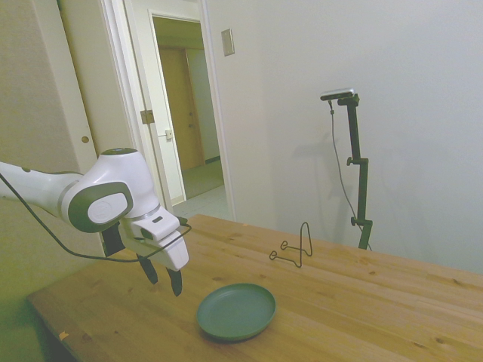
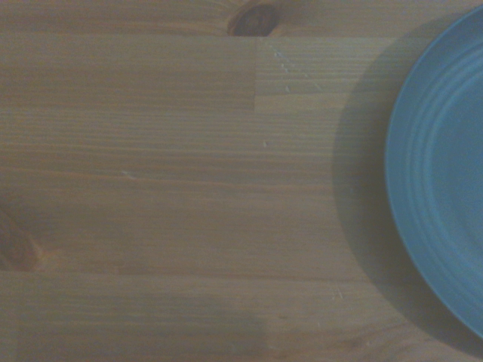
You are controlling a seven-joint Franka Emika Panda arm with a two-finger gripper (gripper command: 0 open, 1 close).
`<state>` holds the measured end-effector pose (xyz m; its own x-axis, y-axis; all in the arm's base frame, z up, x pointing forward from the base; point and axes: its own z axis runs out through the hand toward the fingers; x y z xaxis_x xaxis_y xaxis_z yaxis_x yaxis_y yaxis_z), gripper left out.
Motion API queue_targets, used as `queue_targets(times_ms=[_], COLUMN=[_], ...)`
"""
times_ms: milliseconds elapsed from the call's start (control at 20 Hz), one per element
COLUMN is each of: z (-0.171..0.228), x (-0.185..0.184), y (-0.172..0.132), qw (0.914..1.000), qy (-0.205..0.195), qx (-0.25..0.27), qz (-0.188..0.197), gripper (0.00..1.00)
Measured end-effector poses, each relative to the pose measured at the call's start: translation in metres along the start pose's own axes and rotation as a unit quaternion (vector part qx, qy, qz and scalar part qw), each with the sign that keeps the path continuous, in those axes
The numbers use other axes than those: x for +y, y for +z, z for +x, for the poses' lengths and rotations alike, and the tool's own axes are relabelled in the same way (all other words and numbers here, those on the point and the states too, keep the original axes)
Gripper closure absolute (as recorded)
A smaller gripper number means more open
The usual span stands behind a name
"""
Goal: Load the plate
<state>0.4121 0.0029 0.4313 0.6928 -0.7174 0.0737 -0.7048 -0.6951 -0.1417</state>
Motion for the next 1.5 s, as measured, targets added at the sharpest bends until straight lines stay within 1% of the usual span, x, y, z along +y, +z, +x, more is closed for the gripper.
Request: queue_targets(times_ms=[250,500,700,900,1000,1150,1500], z=[0.005,0.032,0.071,0.125,0.148,0.171,0.2], x=[0.005,0.027,0.063,0.11,0.13,0.143,0.159], y=[0.001,-0.007,-0.018,-0.024,-0.018,-0.003,0.019], qw=[1.0,0.9997,0.9988,0.9972,0.9964,0.996,0.9954], qy=[0.008,0.023,0.038,0.061,0.071,0.08,0.093], qx=[-0.002,0.012,0.029,0.043,0.045,0.039,0.018], qz=[0.0,-0.002,-0.006,0.003,0.002,0.003,0.018], gripper=[0.0,0.0,0.0,0.0,0.0,0.0,0.0])
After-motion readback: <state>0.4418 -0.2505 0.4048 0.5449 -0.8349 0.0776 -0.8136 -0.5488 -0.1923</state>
